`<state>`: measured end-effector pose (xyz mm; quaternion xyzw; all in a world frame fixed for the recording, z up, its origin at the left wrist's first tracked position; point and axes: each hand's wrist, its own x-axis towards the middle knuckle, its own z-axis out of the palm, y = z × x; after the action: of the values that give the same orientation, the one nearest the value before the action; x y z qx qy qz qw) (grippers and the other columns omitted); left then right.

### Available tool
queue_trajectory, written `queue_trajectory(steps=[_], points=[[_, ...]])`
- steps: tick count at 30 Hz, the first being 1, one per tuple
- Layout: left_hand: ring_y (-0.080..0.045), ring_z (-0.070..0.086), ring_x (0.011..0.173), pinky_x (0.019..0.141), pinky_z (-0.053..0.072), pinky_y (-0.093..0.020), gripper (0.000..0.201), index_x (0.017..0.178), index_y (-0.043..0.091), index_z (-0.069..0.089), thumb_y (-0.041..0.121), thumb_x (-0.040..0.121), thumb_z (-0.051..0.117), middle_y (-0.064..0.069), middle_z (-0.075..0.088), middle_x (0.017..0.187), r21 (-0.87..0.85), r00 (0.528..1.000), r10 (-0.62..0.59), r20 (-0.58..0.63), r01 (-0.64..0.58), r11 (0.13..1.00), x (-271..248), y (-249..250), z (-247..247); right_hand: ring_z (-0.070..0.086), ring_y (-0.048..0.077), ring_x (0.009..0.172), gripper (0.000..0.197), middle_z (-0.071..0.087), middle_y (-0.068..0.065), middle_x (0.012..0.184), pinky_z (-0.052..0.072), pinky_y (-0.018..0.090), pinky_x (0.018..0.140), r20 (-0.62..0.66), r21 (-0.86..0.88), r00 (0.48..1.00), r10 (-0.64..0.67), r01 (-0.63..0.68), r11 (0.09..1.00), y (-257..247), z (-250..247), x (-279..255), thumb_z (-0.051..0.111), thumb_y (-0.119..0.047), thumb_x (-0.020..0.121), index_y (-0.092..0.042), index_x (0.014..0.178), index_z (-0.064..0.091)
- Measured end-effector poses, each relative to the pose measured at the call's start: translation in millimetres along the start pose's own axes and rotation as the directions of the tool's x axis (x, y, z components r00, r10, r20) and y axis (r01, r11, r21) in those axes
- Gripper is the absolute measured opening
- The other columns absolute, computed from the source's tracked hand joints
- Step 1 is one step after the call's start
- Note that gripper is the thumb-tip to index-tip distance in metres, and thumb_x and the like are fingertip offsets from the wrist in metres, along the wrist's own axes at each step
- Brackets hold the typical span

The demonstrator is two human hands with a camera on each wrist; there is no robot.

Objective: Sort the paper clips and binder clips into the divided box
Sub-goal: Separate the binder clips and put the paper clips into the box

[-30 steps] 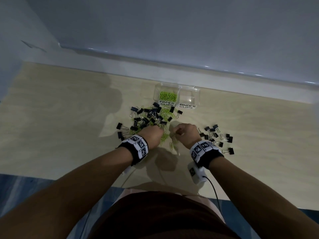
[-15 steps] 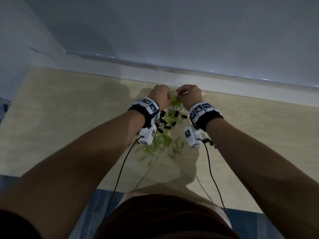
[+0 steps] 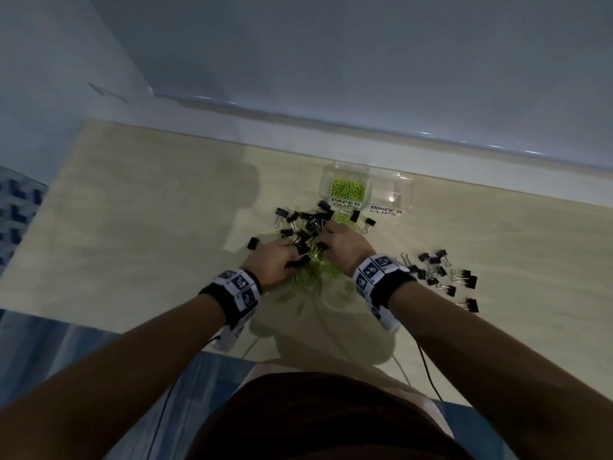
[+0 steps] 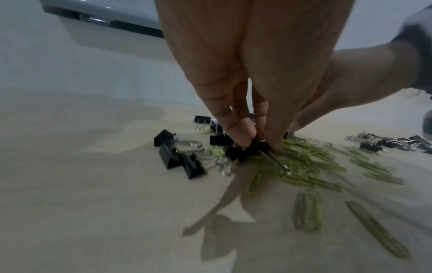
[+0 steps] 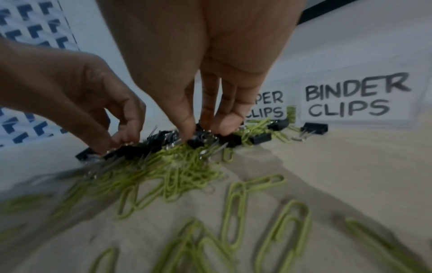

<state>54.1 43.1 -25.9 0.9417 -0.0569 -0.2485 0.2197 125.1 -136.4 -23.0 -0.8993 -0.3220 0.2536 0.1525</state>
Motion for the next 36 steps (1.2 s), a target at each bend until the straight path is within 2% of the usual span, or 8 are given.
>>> queue_trajectory(steps=[6,12,16,21,23,27,31,36], points=[[-0.033,0.056,0.097,0.078,0.045,-0.036,0.029,0.106,0.003,0.059,0.025,0.087,0.060,-0.015,0.055,0.110,0.001,0.981,-0.138,-0.136,0.139,0.990,-2,19,19,0.044,0.030,0.118,0.034,0.048,0.009,0.123,0.048,0.043,0.089,-0.017,-0.112,0.999,0.039,-0.040,0.993,-4,8,2,0.055,-0.010,0.086,-0.013,0.120,0.056],[-0.024,0.056,0.081,0.066,0.041,-0.028,0.014,0.085,0.009,0.055,0.020,0.081,0.062,-0.005,0.053,0.090,-0.224,0.956,-0.129,-0.264,0.070,0.972,-12,18,23,0.052,0.022,0.111,0.027,0.055,0.002,0.121,0.050,0.036,0.083,-0.182,0.002,0.982,0.060,-0.061,0.998,2,9,-17,0.058,-0.025,0.085,-0.019,0.111,0.058],[-0.018,0.054,0.076,0.069,0.046,-0.026,0.010,0.085,0.014,0.055,0.015,0.079,0.063,-0.001,0.051,0.090,-0.352,0.899,-0.226,-0.375,0.088,0.932,-28,-15,13,0.050,0.016,0.095,0.022,0.054,-0.001,0.106,0.049,0.034,0.085,-0.388,0.182,0.884,0.263,-0.206,0.961,31,7,-50,0.062,-0.029,0.084,-0.016,0.101,0.061],[-0.020,0.049,0.095,0.080,0.047,-0.032,0.017,0.095,0.012,0.059,0.011,0.078,0.060,-0.004,0.056,0.102,-0.117,0.900,-0.193,-0.390,0.160,0.980,-40,-58,5,0.048,0.036,0.106,0.035,0.054,0.014,0.115,0.041,0.049,0.090,-0.398,0.060,0.775,0.490,-0.511,0.858,67,12,-81,0.062,-0.030,0.082,-0.009,0.109,0.061],[-0.023,0.047,0.102,0.086,0.047,-0.036,0.020,0.100,0.012,0.060,0.014,0.080,0.060,-0.005,0.056,0.106,-0.048,0.920,-0.117,-0.374,0.107,0.993,-39,-57,5,0.046,0.033,0.110,0.038,0.052,0.011,0.119,0.038,0.050,0.094,-0.377,0.003,0.797,0.471,-0.508,0.861,61,12,-79,0.060,-0.033,0.082,-0.013,0.114,0.057],[-0.020,0.051,0.098,0.086,0.046,-0.035,0.022,0.105,0.013,0.060,0.025,0.087,0.057,-0.004,0.056,0.107,0.003,0.971,-0.016,-0.240,0.017,1.000,-33,-30,12,0.051,0.021,0.108,0.024,0.057,-0.002,0.114,0.035,0.044,0.098,-0.308,-0.039,0.915,0.261,-0.287,0.957,20,17,-54,0.052,-0.038,0.088,-0.023,0.106,0.059],[-0.021,0.056,0.094,0.080,0.045,-0.032,0.023,0.104,0.012,0.059,0.029,0.088,0.058,-0.004,0.057,0.107,-0.004,0.963,-0.096,-0.253,0.098,0.995,-23,-11,26,0.052,0.020,0.107,0.026,0.059,-0.002,0.111,0.034,0.042,0.096,-0.226,-0.040,0.964,0.139,-0.151,0.988,-27,28,-27,0.051,-0.038,0.088,-0.023,0.107,0.059],[-0.029,0.056,0.095,0.078,0.045,-0.035,0.019,0.098,0.008,0.059,0.015,0.081,0.056,-0.010,0.059,0.103,-0.080,0.952,-0.150,-0.268,0.134,0.988,-18,-6,30,0.048,0.027,0.111,0.026,0.055,0.006,0.113,0.033,0.042,0.095,-0.145,-0.081,0.978,0.147,-0.160,0.984,-47,37,-9,0.054,-0.029,0.084,-0.016,0.107,0.060]])
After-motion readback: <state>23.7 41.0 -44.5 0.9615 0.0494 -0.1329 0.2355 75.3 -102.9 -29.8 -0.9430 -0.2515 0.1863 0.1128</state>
